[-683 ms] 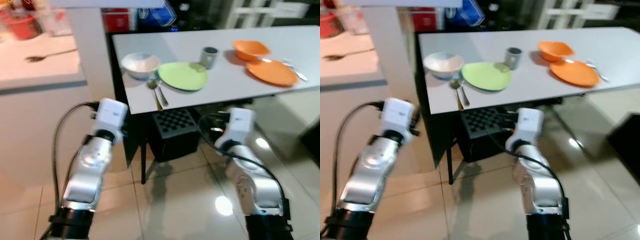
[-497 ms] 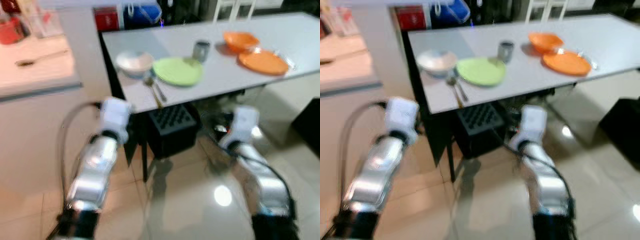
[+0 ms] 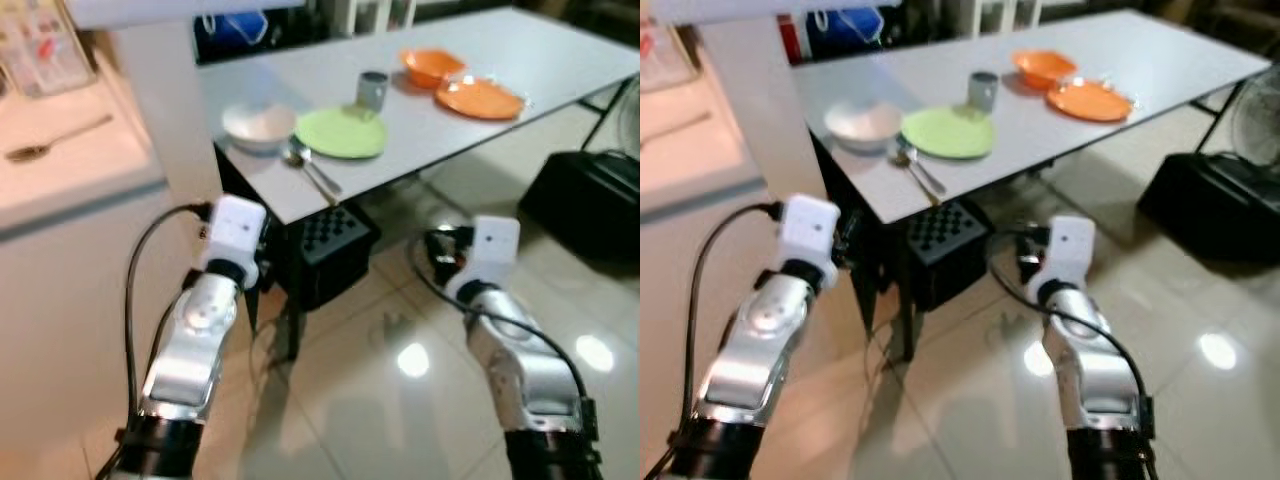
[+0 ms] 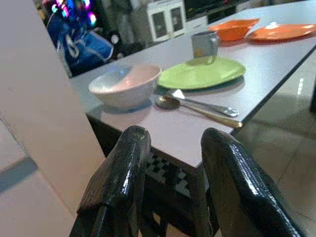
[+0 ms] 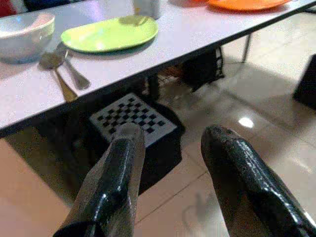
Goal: Setting the table
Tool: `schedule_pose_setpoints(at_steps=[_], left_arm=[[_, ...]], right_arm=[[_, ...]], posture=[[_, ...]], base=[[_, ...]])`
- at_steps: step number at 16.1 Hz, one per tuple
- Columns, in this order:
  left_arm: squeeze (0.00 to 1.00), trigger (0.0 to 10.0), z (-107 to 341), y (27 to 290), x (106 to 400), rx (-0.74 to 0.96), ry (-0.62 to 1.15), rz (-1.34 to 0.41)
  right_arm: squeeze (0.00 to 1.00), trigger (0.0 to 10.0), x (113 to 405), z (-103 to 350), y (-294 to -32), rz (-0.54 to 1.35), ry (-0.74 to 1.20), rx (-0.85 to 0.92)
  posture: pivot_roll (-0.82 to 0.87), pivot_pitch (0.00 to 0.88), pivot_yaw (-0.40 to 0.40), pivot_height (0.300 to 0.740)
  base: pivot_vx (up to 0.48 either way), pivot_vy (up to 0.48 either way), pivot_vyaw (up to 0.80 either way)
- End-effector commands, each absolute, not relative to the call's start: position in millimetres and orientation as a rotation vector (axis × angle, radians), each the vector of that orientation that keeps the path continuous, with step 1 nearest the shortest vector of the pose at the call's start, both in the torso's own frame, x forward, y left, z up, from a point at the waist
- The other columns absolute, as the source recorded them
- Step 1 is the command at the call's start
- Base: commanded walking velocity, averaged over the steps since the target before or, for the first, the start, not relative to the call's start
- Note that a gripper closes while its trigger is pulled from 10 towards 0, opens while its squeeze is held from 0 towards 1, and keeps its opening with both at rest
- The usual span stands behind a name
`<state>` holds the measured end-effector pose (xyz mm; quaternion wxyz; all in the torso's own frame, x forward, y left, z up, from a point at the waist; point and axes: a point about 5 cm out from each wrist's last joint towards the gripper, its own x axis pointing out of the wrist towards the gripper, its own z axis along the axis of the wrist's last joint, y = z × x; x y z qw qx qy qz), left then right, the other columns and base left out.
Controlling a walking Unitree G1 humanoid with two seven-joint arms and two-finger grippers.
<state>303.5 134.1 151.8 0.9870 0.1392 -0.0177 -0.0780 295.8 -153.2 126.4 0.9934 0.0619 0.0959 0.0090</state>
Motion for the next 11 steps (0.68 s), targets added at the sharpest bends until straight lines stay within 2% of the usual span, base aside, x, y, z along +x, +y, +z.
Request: schedule_pose_setpoints(at_steps=[1, 11], left_arm=[[0.0, 10.0, 156, 141, 303, 0.295, -0.048, -0.13], [0.0, 10.0, 174, 141, 314, 0.297, -0.09, -0.118]], right_arm=[[0.0, 10.0, 297, 133, -147, 0.047, 0.165, 0.121], [0.0, 10.0, 309, 158, -138, 0.076, 0.051, 0.107]], posture=[[0.02, 0.0, -0.025, 0.74], [0.02, 0.0, -0.022, 0.74]], base=[[0.0, 0.465, 0.0], [0.0, 0.467, 0.0]])
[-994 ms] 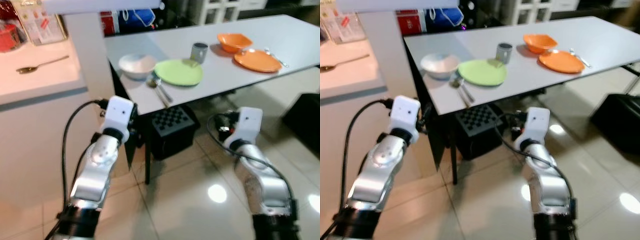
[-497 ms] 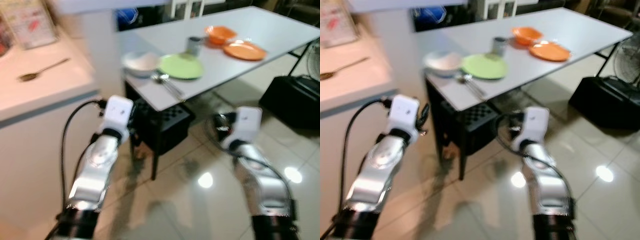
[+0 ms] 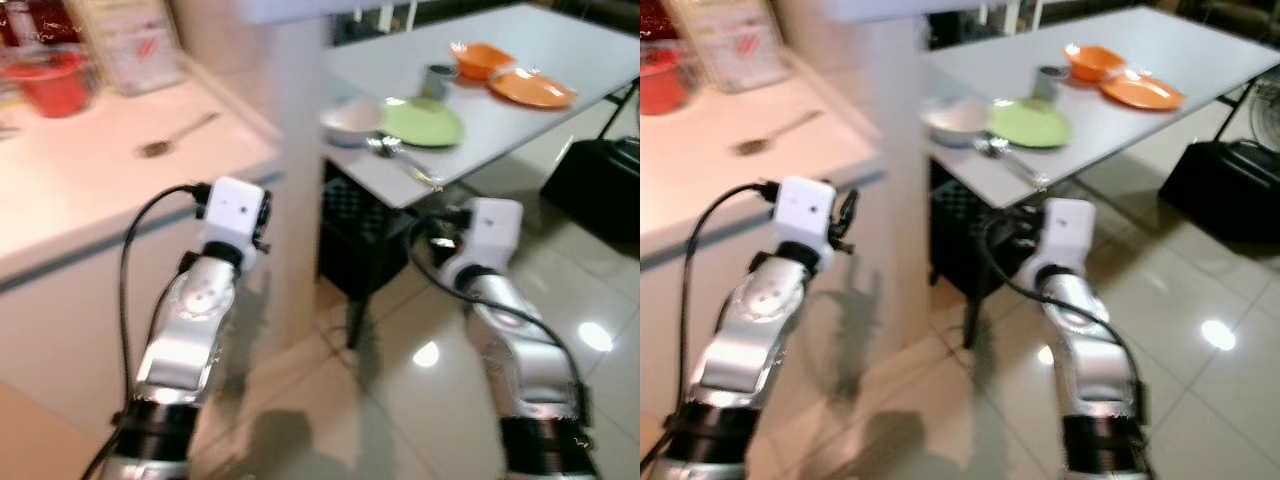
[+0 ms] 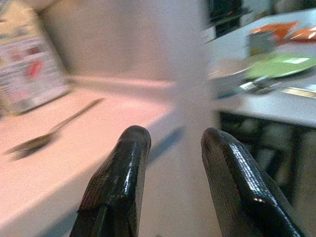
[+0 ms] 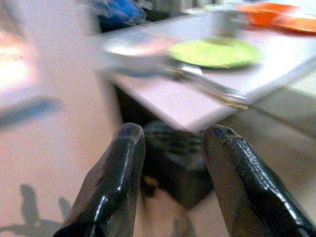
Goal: Setting the table
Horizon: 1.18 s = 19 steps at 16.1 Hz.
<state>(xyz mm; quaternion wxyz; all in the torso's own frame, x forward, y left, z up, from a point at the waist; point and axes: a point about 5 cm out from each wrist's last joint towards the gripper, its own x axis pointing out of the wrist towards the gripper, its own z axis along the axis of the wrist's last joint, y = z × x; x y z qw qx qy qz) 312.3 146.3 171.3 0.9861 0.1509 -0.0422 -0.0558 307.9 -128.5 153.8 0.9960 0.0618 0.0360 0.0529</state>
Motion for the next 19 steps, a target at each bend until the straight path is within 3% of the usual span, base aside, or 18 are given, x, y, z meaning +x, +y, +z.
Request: schedule_pose_setpoints(at_steps=[1, 3, 12, 19], left_arm=[[0.0, 10.0, 176, 141, 315, 0.297, -0.094, -0.118], [0.0, 10.0, 182, 140, 318, 0.295, -0.121, -0.115], [0.0, 10.0, 208, 136, 318, 0.281, -0.266, -0.134], [0.0, 10.0, 209, 128, 320, 0.292, -0.282, -0.179]], right_arm=[[0.0, 10.0, 309, 159, -138, 0.078, 0.048, 0.106], [0.0, 10.0, 312, 162, -136, 0.085, 0.034, 0.1], [0.0, 10.0, 317, 175, -146, 0.051, -0.044, -0.001], [0.0, 10.0, 321, 180, -154, 0.022, -0.073, -0.035]], posture=[[0.02, 0.0, -0.022, 0.74], [0.03, 0.0, -0.019, 0.74], [0.03, 0.0, 0.003, 0.74], [0.02, 0.0, 0.007, 0.74]], base=[[0.0, 0.469, 0.0], [0.0, 0.461, 0.0], [0.0, 0.0, 0.0], [0.338, 0.0, 0.13]])
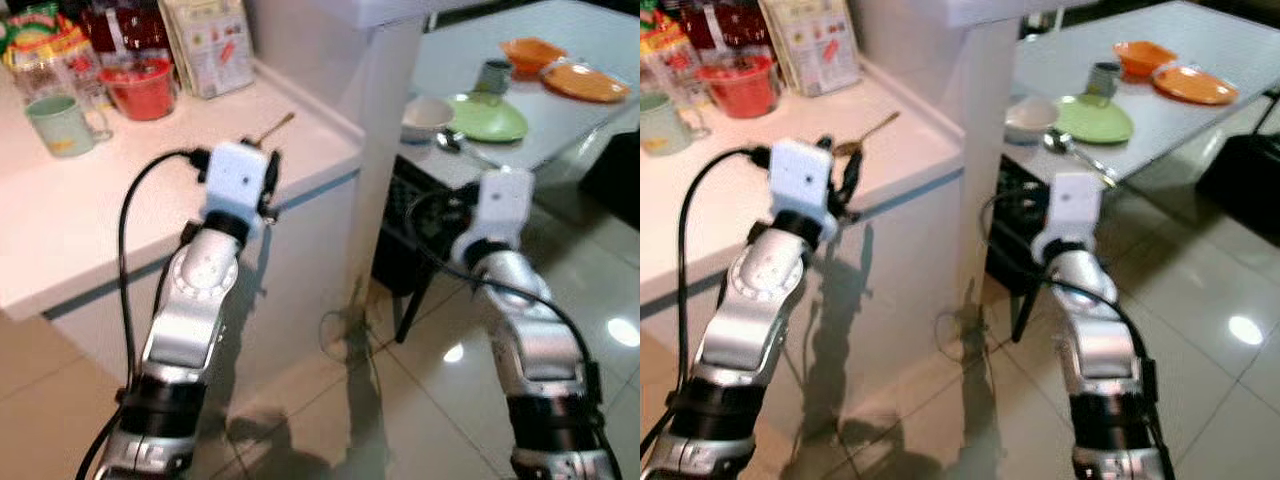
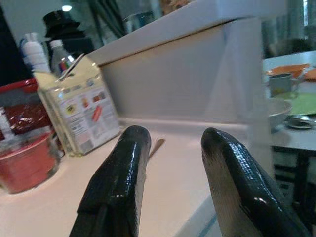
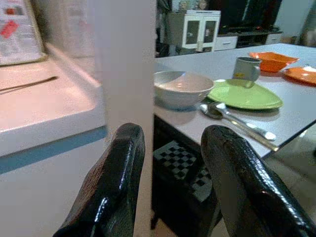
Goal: Setting the table
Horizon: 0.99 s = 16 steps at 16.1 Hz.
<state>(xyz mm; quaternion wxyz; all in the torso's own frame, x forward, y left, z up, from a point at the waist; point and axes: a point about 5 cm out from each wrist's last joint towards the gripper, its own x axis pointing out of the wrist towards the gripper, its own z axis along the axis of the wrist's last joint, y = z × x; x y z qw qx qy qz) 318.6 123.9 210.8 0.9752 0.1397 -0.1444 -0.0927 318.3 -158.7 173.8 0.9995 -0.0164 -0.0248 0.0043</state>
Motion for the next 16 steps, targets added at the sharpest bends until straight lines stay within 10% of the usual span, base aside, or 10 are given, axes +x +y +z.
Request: schedule_pose_setpoints(at_steps=[1, 8, 16], left_arm=[[0.0, 10.0, 210, 128, 320, 0.29, -0.284, -0.178], [0.0, 10.0, 210, 128, 322, 0.287, -0.287, -0.179], [0.0, 10.0, 203, 137, 324, 0.305, -0.243, -0.131]], right_arm=[[0.0, 10.0, 322, 181, -154, 0.026, -0.078, -0.039], [0.0, 10.0, 325, 190, -155, 0.126, -0.11, -0.101], [0.0, 10.0, 324, 186, -138, 0.382, -0.088, -0.259]], posture=[[0.03, 0.0, 0.007, 0.74], [0.02, 0.0, 0.006, 0.74], [0.02, 0.0, 0.007, 0.74]], base=[[0.416, 0.0, 0.8], [0.416, 0.0, 0.8], [0.073, 0.0, 0.0]])
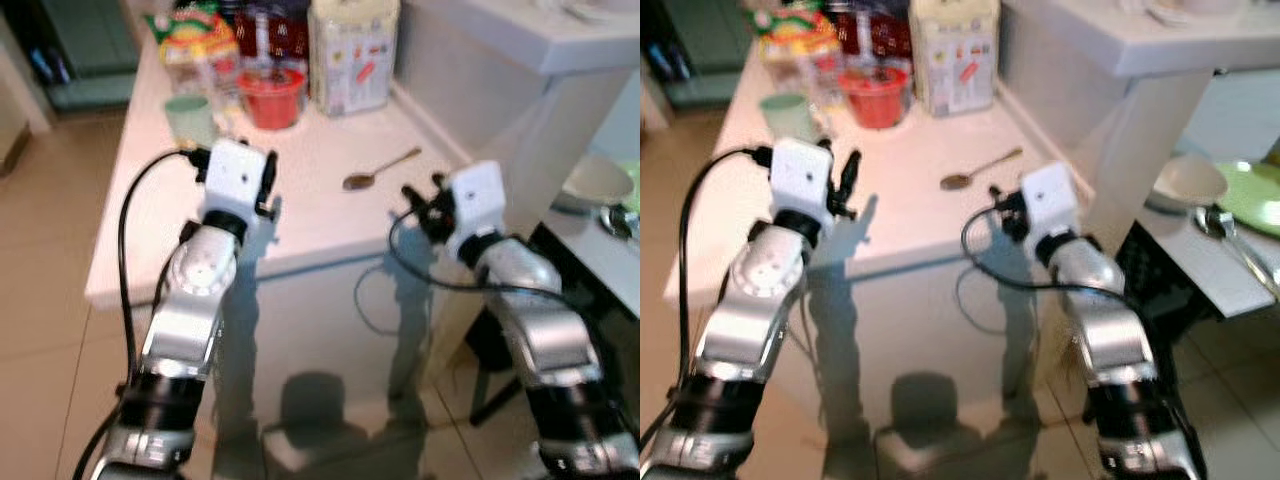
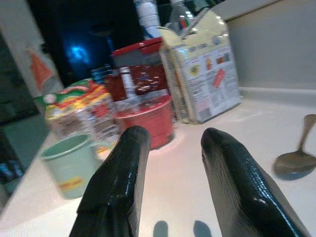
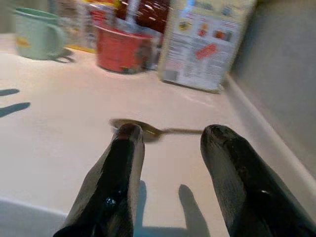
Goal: Setting the table
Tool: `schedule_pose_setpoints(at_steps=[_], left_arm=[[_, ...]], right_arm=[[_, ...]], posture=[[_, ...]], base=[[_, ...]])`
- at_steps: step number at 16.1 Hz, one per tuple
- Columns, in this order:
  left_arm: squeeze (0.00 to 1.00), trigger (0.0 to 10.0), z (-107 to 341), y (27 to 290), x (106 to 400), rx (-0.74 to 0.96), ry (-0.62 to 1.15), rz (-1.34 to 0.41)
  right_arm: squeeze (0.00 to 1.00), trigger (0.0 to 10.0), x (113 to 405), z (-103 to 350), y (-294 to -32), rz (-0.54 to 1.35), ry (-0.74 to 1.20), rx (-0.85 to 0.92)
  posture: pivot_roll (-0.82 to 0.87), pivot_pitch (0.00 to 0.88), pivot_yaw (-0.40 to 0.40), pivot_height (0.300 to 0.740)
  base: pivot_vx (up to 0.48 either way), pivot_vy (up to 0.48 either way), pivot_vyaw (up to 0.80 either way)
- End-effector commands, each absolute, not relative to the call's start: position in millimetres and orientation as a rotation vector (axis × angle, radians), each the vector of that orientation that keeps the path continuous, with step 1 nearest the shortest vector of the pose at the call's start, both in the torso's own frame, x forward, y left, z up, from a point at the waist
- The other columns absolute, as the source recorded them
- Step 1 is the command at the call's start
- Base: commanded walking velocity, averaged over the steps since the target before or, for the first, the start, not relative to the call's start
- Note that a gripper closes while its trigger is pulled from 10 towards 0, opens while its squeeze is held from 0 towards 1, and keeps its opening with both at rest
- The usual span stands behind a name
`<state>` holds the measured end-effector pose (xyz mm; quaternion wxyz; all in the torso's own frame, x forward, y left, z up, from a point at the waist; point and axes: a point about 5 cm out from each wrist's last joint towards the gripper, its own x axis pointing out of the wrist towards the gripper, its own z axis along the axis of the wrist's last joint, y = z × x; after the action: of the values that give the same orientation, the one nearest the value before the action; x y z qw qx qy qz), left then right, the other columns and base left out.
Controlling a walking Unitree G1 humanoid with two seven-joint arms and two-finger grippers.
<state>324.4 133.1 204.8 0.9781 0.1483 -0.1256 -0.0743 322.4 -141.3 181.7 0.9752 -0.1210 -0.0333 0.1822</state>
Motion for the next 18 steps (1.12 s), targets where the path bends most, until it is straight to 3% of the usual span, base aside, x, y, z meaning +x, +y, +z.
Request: schedule_pose_setpoints(at_steps=[1, 11, 18], left_arm=[[0.0, 10.0, 201, 137, 324, 0.31, -0.235, -0.132], [0.0, 10.0, 201, 146, 308, 0.336, -0.209, -0.162], [0.0, 10.0, 209, 157, 280, 0.346, -0.196, -0.152]], right_arm=[[0.0, 10.0, 332, 186, -136, 0.379, -0.077, -0.259], [0.0, 10.0, 405, 185, -131, 0.413, 0.152, -0.126], [0.0, 10.0, 414, 201, -137, 0.376, 0.099, -0.129]], posture=[[0.02, 0.0, 0.005, 0.74], [0.08, 0.0, -0.016, 0.74], [0.11, 0.013, -0.022, 0.74]], base=[[0.0, 0.0, 0.0], [0.0, 0.0, 0.0], [0.0, 0.0, 0.0]])
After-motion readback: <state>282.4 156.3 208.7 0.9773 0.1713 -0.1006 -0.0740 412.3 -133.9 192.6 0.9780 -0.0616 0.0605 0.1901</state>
